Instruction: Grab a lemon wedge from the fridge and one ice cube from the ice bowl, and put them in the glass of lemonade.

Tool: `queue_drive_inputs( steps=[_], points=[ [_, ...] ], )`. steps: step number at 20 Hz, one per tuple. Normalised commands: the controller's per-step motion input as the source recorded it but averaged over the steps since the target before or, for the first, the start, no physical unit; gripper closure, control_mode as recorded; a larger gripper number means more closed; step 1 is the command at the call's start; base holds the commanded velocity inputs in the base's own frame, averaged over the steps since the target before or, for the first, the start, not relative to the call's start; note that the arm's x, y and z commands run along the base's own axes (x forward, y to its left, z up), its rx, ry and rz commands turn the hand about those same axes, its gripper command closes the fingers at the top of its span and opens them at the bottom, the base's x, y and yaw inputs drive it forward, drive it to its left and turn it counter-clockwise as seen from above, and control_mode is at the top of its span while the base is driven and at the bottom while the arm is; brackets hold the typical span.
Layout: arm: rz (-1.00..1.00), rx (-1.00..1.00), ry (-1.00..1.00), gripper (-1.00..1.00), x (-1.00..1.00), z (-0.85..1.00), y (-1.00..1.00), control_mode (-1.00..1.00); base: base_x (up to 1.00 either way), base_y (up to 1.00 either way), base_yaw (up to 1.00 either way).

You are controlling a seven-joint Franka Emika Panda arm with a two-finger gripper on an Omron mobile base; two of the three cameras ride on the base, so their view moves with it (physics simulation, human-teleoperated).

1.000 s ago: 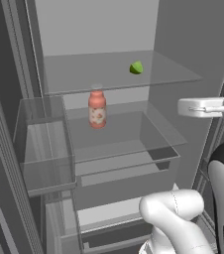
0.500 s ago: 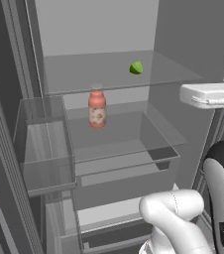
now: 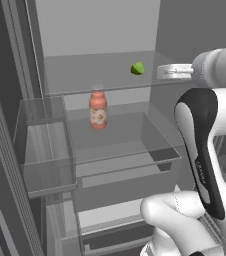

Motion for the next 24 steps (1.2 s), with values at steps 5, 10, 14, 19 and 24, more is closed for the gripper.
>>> queue_drive_inputs(
  steps=[5,10,14,19,24],
  points=[
    [0.01,0.0,0.3,-1.0,0.2,-0.49,-0.03,-1.0,0.0,0.0,0.0],
    [0.0,0.0,0.03,-1.0,0.22,-0.41,0.0,-1.0,0.0,0.0,0.0],
    [-0.03,0.0,0.0,-1.0,0.36,0.0,0.04,-1.0,0.0,0.0,0.0],
    [-0.06,-0.04,0.04,-1.0,0.56,0.07,0.2,-1.0,0.0,0.0,0.0],
    [-0.04,-0.02,0.06,-1.0,0.47,0.41,0.07,-1.0,0.0,0.0,0.0]
  ],
)
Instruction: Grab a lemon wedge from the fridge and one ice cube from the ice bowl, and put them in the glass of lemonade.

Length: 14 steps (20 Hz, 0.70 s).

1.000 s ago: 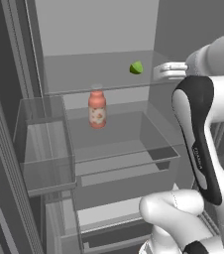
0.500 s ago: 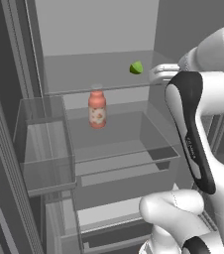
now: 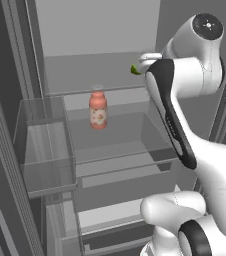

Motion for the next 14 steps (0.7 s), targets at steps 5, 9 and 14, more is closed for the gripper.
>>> queue_drive_inputs(
  steps=[5,9,14],
  points=[
    [-0.04,0.0,0.04,-1.0,0.74,-0.12,0.1,-1.0,0.0,0.0,0.0],
    [-0.02,0.0,0.0,-1.0,0.62,-0.36,0.0,-1.0,0.0,0.0,0.0],
    [-0.04,0.0,0.01,-1.0,0.63,0.03,0.0,-1.0,0.0,0.0,0.0]
  ],
)
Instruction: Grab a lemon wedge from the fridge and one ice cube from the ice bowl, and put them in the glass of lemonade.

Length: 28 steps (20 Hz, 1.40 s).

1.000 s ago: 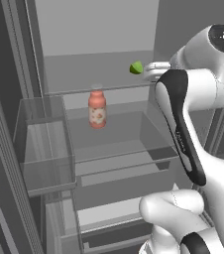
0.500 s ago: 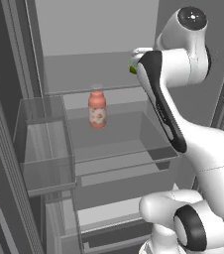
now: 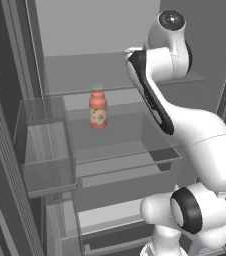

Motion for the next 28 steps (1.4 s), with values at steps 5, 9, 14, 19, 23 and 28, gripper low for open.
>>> queue_drive_inputs(
  steps=[5,9,14,19,23,28],
  points=[
    [-0.07,0.08,0.02,-1.0,0.64,-0.12,-0.01,-1.0,0.0,0.0,0.0],
    [-0.01,0.12,0.0,-1.0,0.62,-0.05,-0.11,-1.0,0.0,0.0,0.0],
    [0.0,0.09,0.0,-1.0,0.49,-0.01,-0.11,-1.0,0.0,0.0,0.0],
    [0.0,0.0,0.01,-1.0,0.14,-0.03,0.0,-1.0,0.0,0.0,0.0],
    [0.0,-0.02,0.12,-1.0,0.01,-0.03,0.0,-1.0,0.0,0.0,0.0],
    [0.0,-0.01,0.18,-1.0,0.06,-0.32,0.0,-1.0,0.0,0.0,0.0]
  ],
)
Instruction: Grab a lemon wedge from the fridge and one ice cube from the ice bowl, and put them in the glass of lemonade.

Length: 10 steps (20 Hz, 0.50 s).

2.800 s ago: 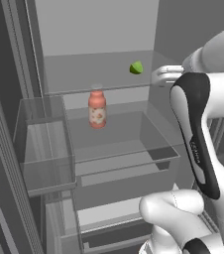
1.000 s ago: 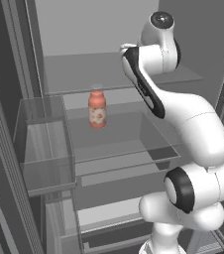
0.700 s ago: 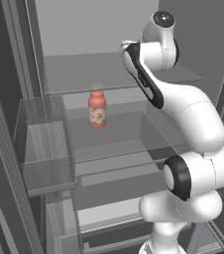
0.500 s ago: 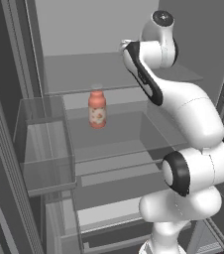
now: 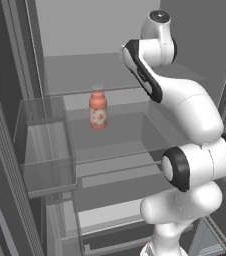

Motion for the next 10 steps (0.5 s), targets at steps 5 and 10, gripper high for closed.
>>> queue_drive_inputs(
  steps=[5,10],
  points=[
    [0.0,0.0,0.06,-1.0,0.27,-0.02,0.0,-1.0,0.0,0.0,0.0],
    [0.0,0.0,0.0,-1.0,0.29,0.0,0.0,-1.0,0.0,0.0,0.0]
  ],
)
